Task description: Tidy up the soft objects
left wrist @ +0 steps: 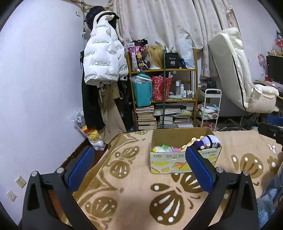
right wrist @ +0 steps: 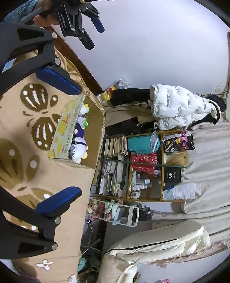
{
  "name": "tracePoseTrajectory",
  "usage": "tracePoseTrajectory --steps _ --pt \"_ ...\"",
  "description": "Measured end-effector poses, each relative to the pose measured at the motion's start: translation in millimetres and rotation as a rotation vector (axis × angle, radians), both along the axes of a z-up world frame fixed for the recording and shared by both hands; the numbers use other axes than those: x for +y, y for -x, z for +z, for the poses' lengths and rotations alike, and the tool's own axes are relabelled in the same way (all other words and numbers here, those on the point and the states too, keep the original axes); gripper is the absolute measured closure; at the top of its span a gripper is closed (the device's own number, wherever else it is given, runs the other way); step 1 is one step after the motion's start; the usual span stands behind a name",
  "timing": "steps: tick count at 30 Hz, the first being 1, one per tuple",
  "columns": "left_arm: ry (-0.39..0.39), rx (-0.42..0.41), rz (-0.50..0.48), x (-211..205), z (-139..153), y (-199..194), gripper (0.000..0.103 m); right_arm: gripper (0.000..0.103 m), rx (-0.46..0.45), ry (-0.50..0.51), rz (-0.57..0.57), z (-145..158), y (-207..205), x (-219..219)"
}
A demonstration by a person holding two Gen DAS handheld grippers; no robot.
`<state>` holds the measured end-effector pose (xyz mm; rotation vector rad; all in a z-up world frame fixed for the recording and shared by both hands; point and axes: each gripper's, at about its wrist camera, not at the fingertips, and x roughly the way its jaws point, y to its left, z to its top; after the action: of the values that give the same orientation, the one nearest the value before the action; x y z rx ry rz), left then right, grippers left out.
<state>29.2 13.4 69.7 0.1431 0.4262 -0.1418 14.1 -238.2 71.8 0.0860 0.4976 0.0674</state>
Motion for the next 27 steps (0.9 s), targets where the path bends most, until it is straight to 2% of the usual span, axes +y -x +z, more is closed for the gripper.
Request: tracePoseTrajectory --steps 5,12,19,27 --pt "0.021 -0.008 -0.005 5.5 -8.3 1.7 0.002 0.0 -0.041 -0.023 -0.021 -12.0 7.9 -0.8" --pt "0.06 0.03 -0.004 11.5 -24.5 -9.0 0.002 0.0 -0.097 0.009 -0.04 -28.9 8.8 -0.2" --pt "0.052 0.046 -0.017 10.1 -36.5 -12.2 0.002 0.0 -0.071 -0.014 -0.045 -44.1 -1.3 -5.2" --pt "0.005 0.043 -0.023 0.7 -45.7 -12.7 0.002 0.0 -0.042 -0.01 -0.035 -54.8 -9.6 -3.6"
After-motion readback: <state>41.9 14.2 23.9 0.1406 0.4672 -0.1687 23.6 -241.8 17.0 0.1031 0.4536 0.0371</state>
